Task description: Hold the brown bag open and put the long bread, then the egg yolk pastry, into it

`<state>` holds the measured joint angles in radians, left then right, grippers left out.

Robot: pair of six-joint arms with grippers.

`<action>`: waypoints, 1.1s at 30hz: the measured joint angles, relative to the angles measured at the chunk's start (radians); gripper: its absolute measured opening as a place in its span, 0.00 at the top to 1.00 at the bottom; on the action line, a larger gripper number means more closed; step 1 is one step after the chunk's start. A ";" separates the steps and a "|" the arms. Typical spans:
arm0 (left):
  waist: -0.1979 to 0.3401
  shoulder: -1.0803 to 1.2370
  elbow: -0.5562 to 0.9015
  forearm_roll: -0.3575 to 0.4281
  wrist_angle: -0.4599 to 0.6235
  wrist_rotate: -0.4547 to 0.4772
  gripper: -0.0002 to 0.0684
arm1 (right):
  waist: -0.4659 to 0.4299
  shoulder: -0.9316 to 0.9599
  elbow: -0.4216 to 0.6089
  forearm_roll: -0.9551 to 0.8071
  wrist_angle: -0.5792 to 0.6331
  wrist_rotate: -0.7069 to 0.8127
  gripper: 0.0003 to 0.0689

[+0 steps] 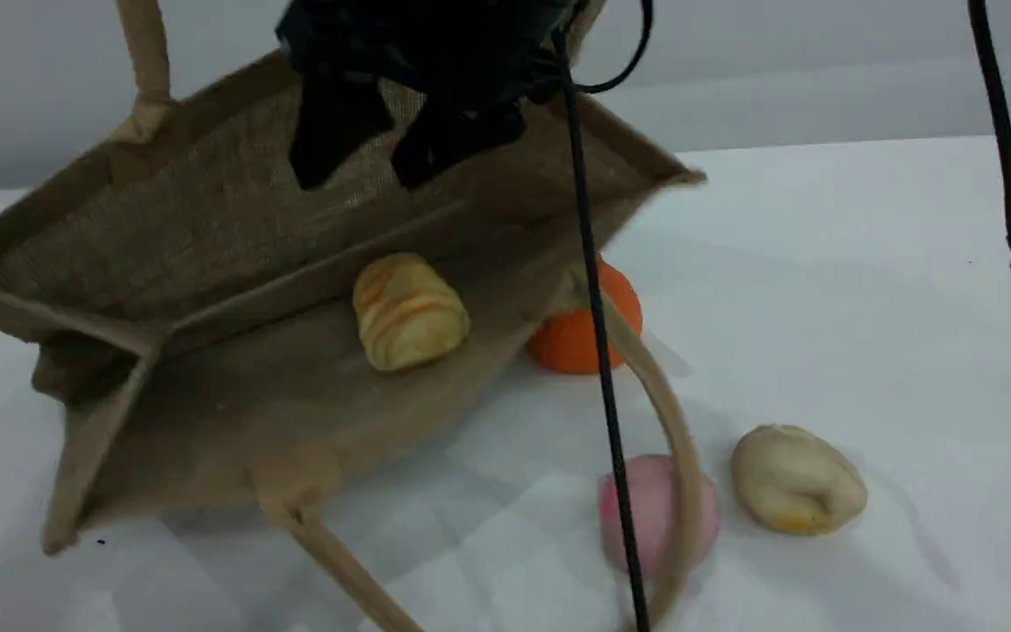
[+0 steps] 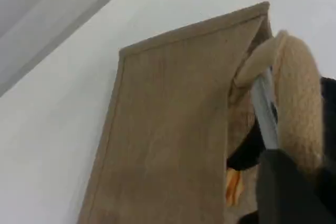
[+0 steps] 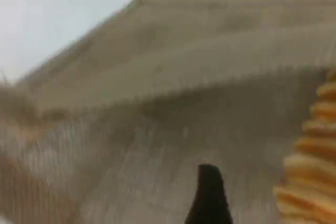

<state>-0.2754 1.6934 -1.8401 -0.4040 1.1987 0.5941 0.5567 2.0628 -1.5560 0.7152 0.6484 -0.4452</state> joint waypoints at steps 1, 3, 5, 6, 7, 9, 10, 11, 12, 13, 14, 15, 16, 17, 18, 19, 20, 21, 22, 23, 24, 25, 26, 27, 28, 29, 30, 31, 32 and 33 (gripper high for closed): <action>0.000 0.000 0.000 0.000 0.000 0.000 0.87 | 0.000 -0.008 0.000 -0.025 0.031 0.007 0.30; 0.000 0.000 0.000 0.000 0.000 0.000 0.87 | -0.010 -0.029 0.002 -0.057 0.095 0.020 0.31; 0.000 0.000 0.000 0.000 -0.001 0.000 0.87 | -0.010 -0.061 0.002 -0.105 0.151 0.034 0.31; 0.002 0.000 0.000 0.000 -0.003 0.000 0.87 | -0.016 -0.076 0.003 -0.126 0.167 0.044 0.31; 0.002 0.000 0.000 0.000 -0.006 0.000 0.87 | -0.021 -0.095 0.003 -0.145 0.181 0.061 0.31; 0.003 -0.001 0.000 0.001 -0.013 0.000 0.87 | -0.037 -0.129 0.003 -0.211 0.191 0.101 0.31; 0.003 -0.001 0.000 0.002 -0.012 0.000 0.87 | -0.049 -0.143 0.003 -0.249 0.204 0.128 0.31; 0.003 -0.001 0.000 0.002 -0.012 0.000 0.87 | -0.058 -0.155 0.003 -0.291 0.228 0.158 0.31; 0.003 -0.001 0.000 0.002 -0.013 0.000 0.87 | -0.070 -0.165 0.003 -0.327 0.253 0.184 0.31; 0.003 -0.001 0.000 0.002 -0.014 0.000 0.87 | -0.083 -0.169 0.003 -0.372 0.274 0.215 0.31; 0.003 -0.001 0.000 0.003 -0.014 0.000 0.87 | -0.097 -0.171 0.003 -0.425 0.287 0.247 0.31; 0.003 -0.002 0.000 0.006 -0.014 0.000 0.87 | -0.108 -0.171 0.003 -0.467 0.303 0.280 0.31; 0.004 -0.002 0.000 0.009 -0.014 0.000 0.87 | -0.121 -0.168 0.005 -0.509 0.318 0.310 0.31; 0.004 -0.002 0.000 0.009 -0.014 0.000 0.87 | -0.136 -0.166 0.010 -0.557 0.326 0.345 0.31; 0.004 -0.002 0.000 0.009 -0.014 0.001 0.87 | -0.147 -0.166 0.019 -0.603 0.328 0.378 0.31; 0.004 -0.002 0.000 0.009 -0.014 0.002 0.87 | -0.161 -0.166 0.031 -0.648 0.326 0.402 0.31; 0.004 -0.002 0.000 0.009 -0.014 0.003 0.87 | -0.176 -0.166 0.044 -0.682 0.320 0.431 0.31; 0.004 -0.002 0.000 0.009 -0.014 0.004 0.87 | -0.192 -0.165 0.063 -0.715 0.315 0.457 0.31; 0.004 -0.002 0.000 0.010 -0.014 0.007 0.87 | -0.205 -0.164 0.085 -0.749 0.311 0.479 0.31; 0.004 -0.002 0.000 0.010 -0.014 0.009 0.87 | -0.223 -0.163 0.109 -0.769 0.306 0.491 0.31; 0.004 -0.002 0.000 0.010 -0.015 0.015 0.87 | -0.235 -0.163 0.132 -0.785 0.298 0.497 0.31; 0.004 -0.002 0.000 0.010 -0.015 0.021 0.87 | -0.247 -0.163 0.165 -0.791 0.287 0.497 0.31; 0.004 -0.002 0.000 0.010 -0.016 0.021 0.87 | -0.250 -0.163 0.191 -0.791 0.271 0.497 0.31; 0.004 -0.002 0.000 0.010 -0.017 0.021 0.87 | -0.251 -0.163 0.218 -0.791 0.253 0.497 0.31; 0.004 -0.002 0.000 0.010 -0.017 0.020 0.87 | -0.251 -0.163 0.250 -0.780 0.238 0.497 0.31; 0.004 -0.002 0.000 0.010 -0.017 0.020 0.87 | -0.250 -0.163 0.281 -0.772 0.220 0.497 0.31; 0.004 -0.002 0.000 0.011 -0.017 0.020 0.87 | -0.249 -0.163 0.311 -0.762 0.194 0.496 0.31; 0.004 -0.002 0.000 0.011 -0.017 0.020 0.87 | -0.249 -0.163 0.337 -0.747 0.170 0.496 0.31; 0.004 -0.002 0.000 0.011 -0.017 0.020 0.87 | -0.249 -0.163 0.367 -0.728 0.151 0.493 0.31; 0.004 -0.002 0.000 0.011 -0.017 0.020 0.87 | -0.249 -0.163 0.396 -0.715 0.126 0.491 0.31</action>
<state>-0.2712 1.6918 -1.8401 -0.3933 1.1814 0.6137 0.3079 1.8994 -1.1599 0.0000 0.7749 0.0454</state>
